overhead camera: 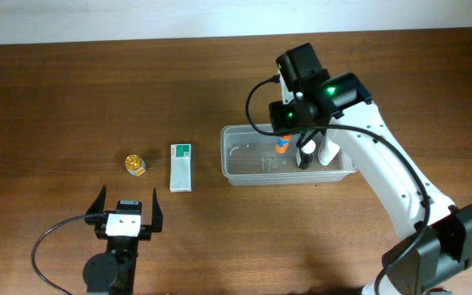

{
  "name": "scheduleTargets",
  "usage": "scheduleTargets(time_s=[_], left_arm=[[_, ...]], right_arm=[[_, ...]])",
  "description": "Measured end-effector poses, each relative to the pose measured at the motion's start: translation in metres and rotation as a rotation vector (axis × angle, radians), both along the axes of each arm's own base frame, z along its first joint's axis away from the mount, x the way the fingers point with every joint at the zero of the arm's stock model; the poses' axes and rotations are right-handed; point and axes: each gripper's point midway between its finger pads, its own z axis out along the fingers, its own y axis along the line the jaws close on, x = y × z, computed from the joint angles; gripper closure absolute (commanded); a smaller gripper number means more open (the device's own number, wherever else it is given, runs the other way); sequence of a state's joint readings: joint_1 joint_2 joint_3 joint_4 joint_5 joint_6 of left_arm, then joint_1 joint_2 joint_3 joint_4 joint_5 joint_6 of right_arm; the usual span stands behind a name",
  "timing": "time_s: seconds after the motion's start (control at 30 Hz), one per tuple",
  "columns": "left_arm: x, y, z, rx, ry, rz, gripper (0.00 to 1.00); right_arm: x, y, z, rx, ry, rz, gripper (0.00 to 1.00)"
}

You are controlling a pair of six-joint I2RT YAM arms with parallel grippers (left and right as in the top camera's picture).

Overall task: Pack container
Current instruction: 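Grasp the orange tube with the right gripper and carry it to the container, then lower the orange tube into the container and open the right gripper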

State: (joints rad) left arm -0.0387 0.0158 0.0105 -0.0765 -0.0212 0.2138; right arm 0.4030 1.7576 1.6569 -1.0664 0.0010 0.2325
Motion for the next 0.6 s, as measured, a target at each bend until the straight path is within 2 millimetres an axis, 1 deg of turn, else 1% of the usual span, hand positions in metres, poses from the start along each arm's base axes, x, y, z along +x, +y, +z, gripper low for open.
scheduleTargets(time_s=[0.23,0.27,0.43,0.6], left_arm=[[0.000,0.000,0.000,0.000,0.000,0.000,0.01],[0.000,0.000,0.000,0.000,0.000,0.000,0.01],[0.000,0.000,0.000,0.000,0.000,0.000,0.01],[0.000,0.000,0.000,0.000,0.000,0.000,0.01]], right_arm=[[0.002,-0.002,-0.038,-0.017,0.002,-0.006,0.82],[0.002,-0.004,-0.045,-0.027,0.002,-0.010,0.80],[0.002,-0.010,-0.057,-0.056,-0.001,-0.021,0.79],[0.006,-0.010,-0.060,-0.056,-0.024,-0.026,0.79]])
